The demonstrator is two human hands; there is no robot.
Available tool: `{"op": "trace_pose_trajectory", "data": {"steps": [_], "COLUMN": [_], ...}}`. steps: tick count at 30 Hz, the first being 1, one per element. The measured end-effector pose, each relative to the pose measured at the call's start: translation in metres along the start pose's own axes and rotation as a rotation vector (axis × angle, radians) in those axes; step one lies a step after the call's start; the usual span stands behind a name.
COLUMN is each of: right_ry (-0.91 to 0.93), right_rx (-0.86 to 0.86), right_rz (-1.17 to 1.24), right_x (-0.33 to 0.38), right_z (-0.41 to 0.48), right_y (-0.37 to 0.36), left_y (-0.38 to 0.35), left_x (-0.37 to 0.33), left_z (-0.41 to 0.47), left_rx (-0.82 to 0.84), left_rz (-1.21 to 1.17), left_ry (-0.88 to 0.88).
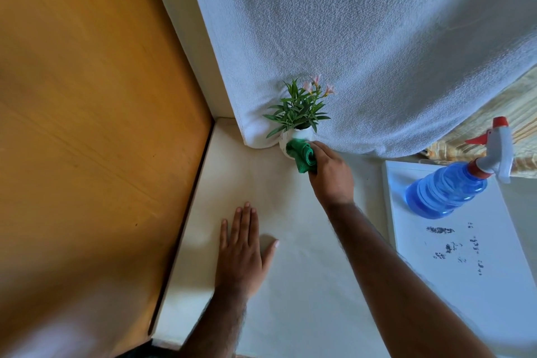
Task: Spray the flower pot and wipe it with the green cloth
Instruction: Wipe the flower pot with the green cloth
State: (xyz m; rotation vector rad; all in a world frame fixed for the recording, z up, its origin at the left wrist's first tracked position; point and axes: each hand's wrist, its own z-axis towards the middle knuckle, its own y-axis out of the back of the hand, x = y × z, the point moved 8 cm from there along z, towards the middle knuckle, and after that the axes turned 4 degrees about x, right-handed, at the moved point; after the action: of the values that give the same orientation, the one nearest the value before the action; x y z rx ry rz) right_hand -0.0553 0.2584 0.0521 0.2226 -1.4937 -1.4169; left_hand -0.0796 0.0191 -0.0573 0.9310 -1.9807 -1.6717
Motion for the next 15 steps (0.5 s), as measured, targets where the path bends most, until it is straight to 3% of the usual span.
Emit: {"op": "trace_pose_trajectory", "data": {"steps": [6, 15], "right_ry": [0.007, -0.042], "right_rx": [-0.076, -0.027], "right_rz": [0.028, 0.006], "right_x": [0.006, -0.002], "right_z": [0.009, 0.003], "right_y": [0.013, 0.002], "left_y": [0.001, 0.001], "left_x": [0.000, -0.001], "left_z": [0.000, -0.001], "left_rx": [-0.008, -0.006], "left_rz": [-0.001, 0.007], "left_ry": [0.002, -0.003]}}
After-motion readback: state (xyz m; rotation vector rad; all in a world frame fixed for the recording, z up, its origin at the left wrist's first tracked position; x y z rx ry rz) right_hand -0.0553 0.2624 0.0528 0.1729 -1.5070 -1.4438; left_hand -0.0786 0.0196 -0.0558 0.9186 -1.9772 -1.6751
